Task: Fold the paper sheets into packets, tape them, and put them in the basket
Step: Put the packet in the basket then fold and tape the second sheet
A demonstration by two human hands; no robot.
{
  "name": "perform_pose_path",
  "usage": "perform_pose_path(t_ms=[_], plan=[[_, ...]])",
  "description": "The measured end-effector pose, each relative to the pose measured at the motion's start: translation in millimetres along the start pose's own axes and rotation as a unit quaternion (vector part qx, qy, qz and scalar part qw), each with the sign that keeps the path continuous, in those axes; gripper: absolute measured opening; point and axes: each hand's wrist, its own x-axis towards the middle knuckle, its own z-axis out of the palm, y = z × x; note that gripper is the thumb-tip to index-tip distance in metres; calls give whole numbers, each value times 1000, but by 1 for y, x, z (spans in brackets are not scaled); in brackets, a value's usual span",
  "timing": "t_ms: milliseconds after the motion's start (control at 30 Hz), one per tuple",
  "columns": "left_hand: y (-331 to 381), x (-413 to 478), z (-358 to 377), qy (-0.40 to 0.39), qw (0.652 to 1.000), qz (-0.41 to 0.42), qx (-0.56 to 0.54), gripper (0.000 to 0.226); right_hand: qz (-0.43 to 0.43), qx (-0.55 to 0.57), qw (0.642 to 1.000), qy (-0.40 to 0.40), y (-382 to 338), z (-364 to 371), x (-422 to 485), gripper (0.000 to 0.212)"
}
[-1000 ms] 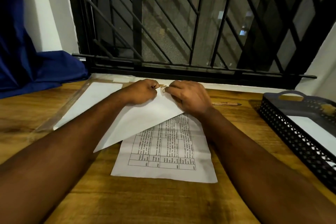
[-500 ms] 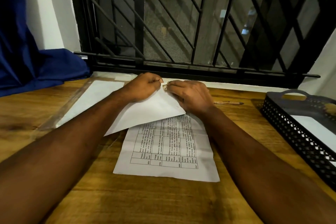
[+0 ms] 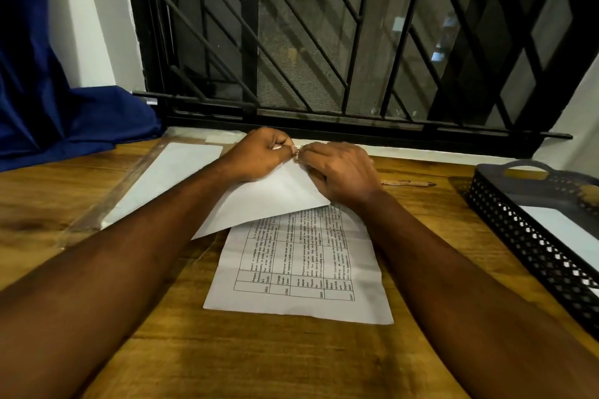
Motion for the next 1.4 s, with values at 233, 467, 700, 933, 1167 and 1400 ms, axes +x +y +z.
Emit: perform_pose_path(t_ms=[233, 467, 700, 933, 1167, 1400], plan=[[-1, 0, -1, -2, 1000, 0, 10, 17, 1, 10, 1000, 7, 0, 5, 1, 17], [0, 0, 1, 12, 1000, 9, -10, 16, 10, -1, 1000, 2, 10, 6, -2, 22], [-7, 2, -1, 34, 999, 17, 6, 16, 35, -5, 999, -18, 13, 8, -5, 26], [-1, 2, -3, 9, 998, 42, 45, 12, 495, 482, 720, 66, -2, 7, 9, 24], [8, 0, -4, -18, 996, 61, 57, 15, 453, 602, 657, -3, 3, 11, 9, 24], [10, 0, -4, -43, 998, 38, 38, 14, 447, 586, 675, -20, 5, 20, 9, 18]])
